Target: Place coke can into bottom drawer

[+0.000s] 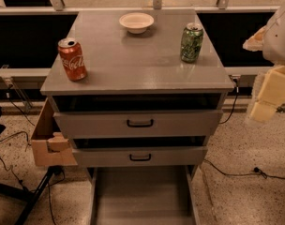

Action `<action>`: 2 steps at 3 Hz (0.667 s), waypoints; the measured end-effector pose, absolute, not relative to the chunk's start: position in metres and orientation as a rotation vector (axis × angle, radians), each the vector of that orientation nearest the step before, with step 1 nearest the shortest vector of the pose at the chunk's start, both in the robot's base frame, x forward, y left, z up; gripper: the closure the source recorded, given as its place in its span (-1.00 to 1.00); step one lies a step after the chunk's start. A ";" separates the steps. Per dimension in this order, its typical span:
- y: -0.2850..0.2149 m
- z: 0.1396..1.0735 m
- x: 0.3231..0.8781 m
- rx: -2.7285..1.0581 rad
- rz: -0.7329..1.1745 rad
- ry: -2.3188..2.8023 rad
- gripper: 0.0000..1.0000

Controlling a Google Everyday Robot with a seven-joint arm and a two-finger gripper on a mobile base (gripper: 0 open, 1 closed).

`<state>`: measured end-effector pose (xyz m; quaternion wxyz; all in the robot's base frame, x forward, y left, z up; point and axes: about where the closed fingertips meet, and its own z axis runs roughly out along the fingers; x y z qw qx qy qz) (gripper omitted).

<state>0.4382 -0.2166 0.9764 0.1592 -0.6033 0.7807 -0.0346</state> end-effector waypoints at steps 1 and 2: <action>-0.216 0.978 0.439 -1.719 -0.103 2.227 -1.00; -0.209 0.982 0.460 -1.647 -0.028 2.158 -1.00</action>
Offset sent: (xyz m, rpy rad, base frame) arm 0.0707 0.0193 0.0168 0.3419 -0.1453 0.0019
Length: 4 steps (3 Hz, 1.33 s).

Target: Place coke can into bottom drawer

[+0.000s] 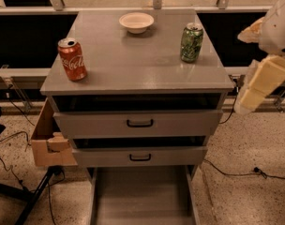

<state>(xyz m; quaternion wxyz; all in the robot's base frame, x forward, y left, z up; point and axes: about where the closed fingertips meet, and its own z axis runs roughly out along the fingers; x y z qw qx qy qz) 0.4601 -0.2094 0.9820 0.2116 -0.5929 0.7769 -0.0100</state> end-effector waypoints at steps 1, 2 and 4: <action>-0.183 0.991 0.513 -1.543 0.112 1.988 -1.00; -0.148 1.000 0.560 -1.453 0.262 1.776 -1.00; -0.078 0.998 0.583 -1.353 0.520 1.468 -1.00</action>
Offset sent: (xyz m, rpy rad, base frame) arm 0.1508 0.1035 0.0424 0.7221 -0.3376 0.2208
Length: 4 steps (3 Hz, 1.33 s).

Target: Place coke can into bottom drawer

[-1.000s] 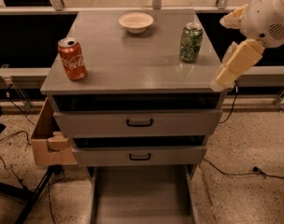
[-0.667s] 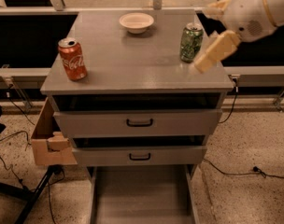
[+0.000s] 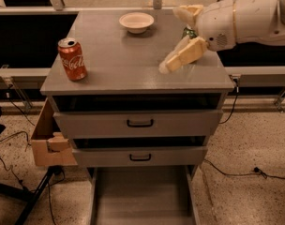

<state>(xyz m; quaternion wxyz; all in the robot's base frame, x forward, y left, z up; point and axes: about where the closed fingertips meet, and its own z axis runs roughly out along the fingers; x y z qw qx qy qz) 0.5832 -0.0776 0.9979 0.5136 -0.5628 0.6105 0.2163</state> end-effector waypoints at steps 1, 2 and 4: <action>-0.070 1.000 0.582 -1.355 0.537 1.446 -1.00; -0.052 0.986 0.592 -1.371 0.564 1.442 -1.00; 0.000 0.931 0.647 -1.260 0.687 1.419 -1.00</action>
Offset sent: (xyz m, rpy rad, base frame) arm 0.0273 0.0504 -0.0372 0.0212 0.0339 0.0716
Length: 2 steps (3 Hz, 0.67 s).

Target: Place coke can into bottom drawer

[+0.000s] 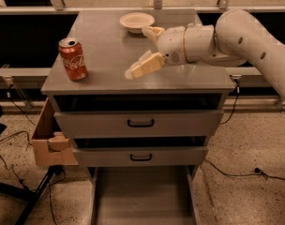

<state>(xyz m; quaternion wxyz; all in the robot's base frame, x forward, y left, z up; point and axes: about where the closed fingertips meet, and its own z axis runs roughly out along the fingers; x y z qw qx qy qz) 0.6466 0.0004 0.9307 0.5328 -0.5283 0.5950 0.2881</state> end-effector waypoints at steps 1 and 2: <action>0.025 0.916 0.671 -1.160 0.721 1.448 -1.00; 0.048 0.912 0.687 -1.123 0.690 1.508 -1.00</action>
Offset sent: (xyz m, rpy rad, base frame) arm 0.0642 0.0709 -0.0220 0.0075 0.1030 -0.2011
